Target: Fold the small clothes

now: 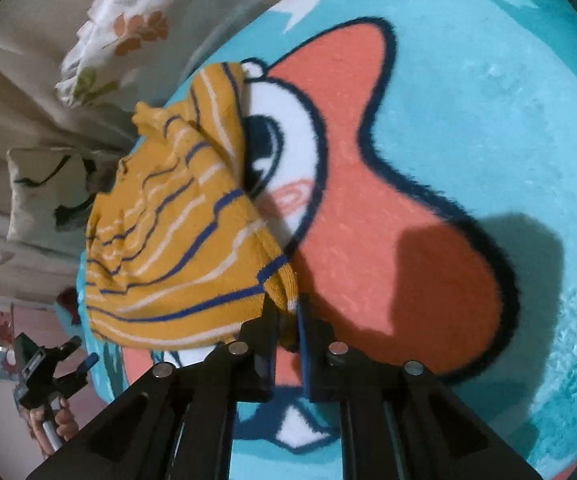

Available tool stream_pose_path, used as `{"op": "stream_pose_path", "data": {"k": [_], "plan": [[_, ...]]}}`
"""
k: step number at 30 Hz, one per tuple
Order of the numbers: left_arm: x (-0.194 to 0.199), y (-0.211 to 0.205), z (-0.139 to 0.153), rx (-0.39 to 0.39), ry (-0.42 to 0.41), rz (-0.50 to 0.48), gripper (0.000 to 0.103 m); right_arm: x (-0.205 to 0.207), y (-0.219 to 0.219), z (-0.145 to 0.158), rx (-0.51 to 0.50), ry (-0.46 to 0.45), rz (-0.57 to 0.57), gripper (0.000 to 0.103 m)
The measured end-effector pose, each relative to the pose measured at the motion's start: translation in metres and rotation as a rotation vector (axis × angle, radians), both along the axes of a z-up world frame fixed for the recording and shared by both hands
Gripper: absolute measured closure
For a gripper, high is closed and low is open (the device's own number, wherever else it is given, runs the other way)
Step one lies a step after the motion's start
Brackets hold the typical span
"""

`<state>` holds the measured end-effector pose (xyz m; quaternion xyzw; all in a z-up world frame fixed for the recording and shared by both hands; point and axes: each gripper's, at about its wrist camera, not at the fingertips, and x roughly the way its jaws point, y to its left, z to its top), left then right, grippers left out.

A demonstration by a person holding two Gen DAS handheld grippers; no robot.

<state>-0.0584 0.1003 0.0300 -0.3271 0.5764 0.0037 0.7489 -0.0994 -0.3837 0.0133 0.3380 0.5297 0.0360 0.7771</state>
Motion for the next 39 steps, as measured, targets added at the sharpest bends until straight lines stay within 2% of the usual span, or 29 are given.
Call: {"op": "stream_pose_path", "data": {"k": [3,6,8,10,14,18,23,24,27,30,34,39], "plan": [[-0.011,-0.01,0.001,0.008,-0.002,0.002,0.039,0.003,0.001,0.023,-0.026,-0.062,0.02,0.082],[-0.02,-0.018,0.003,0.019,-0.006,-0.001,0.038,0.009,0.004,0.053,-0.098,-0.156,0.01,0.079],[-0.026,-0.021,0.004,0.029,-0.01,0.002,0.039,0.023,0.012,0.07,-0.103,-0.216,0.029,0.079],[-0.033,-0.022,0.006,0.045,-0.012,0.008,0.039,0.044,0.027,0.075,-0.108,-0.228,0.078,0.079],[-0.043,-0.021,0.014,0.088,-0.019,0.017,0.038,0.093,0.057,0.056,-0.143,-0.191,0.186,0.079],[-0.055,-0.013,0.026,0.149,-0.034,0.032,0.038,0.134,0.061,0.025,-0.194,-0.114,0.193,0.08],[-0.063,0.0,0.026,0.21,-0.019,0.049,0.038,0.158,0.047,0.018,-0.103,-0.076,0.139,0.079],[-0.063,0.003,0.024,0.21,-0.012,0.051,0.038,0.158,0.046,0.02,-0.104,-0.072,0.141,0.078],[-0.056,0.01,0.019,0.184,-0.011,0.048,0.038,0.145,0.05,0.04,-0.135,-0.112,0.134,0.065],[-0.036,0.013,0.014,0.164,-0.016,0.015,0.038,0.121,0.062,0.062,-0.1,-0.166,0.135,0.064],[-0.003,0.011,0.01,0.153,-0.026,-0.075,0.038,0.089,0.098,0.081,-0.126,-0.208,0.174,0.061],[0.033,0.014,0.0,0.165,-0.028,-0.188,0.038,0.059,0.167,0.075,-0.207,-0.197,0.262,0.059]]}}
